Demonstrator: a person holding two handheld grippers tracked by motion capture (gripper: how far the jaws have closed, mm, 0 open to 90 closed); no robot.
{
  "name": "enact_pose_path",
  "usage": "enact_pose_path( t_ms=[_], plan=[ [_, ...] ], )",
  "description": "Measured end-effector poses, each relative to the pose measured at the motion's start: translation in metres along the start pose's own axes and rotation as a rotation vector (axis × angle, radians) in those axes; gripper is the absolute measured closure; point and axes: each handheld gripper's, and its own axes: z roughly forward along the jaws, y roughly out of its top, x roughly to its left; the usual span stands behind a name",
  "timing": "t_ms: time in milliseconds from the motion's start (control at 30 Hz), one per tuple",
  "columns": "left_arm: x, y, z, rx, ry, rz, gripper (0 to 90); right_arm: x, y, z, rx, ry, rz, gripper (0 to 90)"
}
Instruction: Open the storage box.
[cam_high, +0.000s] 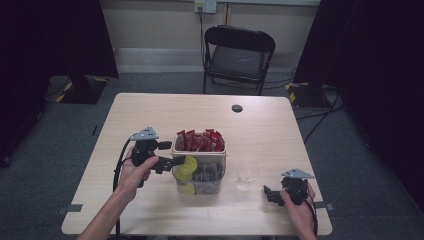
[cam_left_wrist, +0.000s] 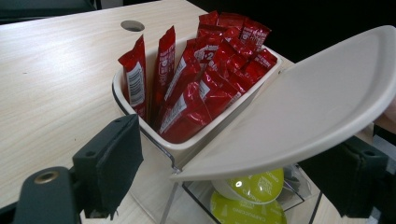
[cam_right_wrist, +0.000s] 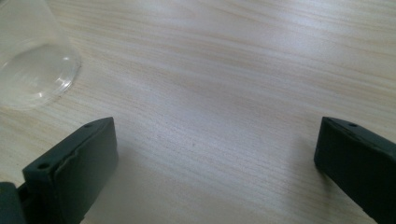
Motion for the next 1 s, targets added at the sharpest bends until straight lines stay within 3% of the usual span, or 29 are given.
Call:
enact_pose_path(
  t_ms=[300, 900, 1000],
  plan=[
    [0.005, 0.007, 0.002, -0.013, -0.011, -0.013, 15.3, 0.0, 0.0, 0.0, 0.0, 0.0, 0.0, 0.0],
    [0.025, 0.006, 0.0, -0.047, 0.051, -0.077, 15.5, -0.002, -0.001, -0.001, -0.001, 0.014, -0.017, 0.0],
    [0.028, 0.006, 0.0, -0.048, 0.043, -0.085, 15.0, -0.003, -0.001, -0.002, -0.015, 0.01, -0.011, 7.0]
  ],
)
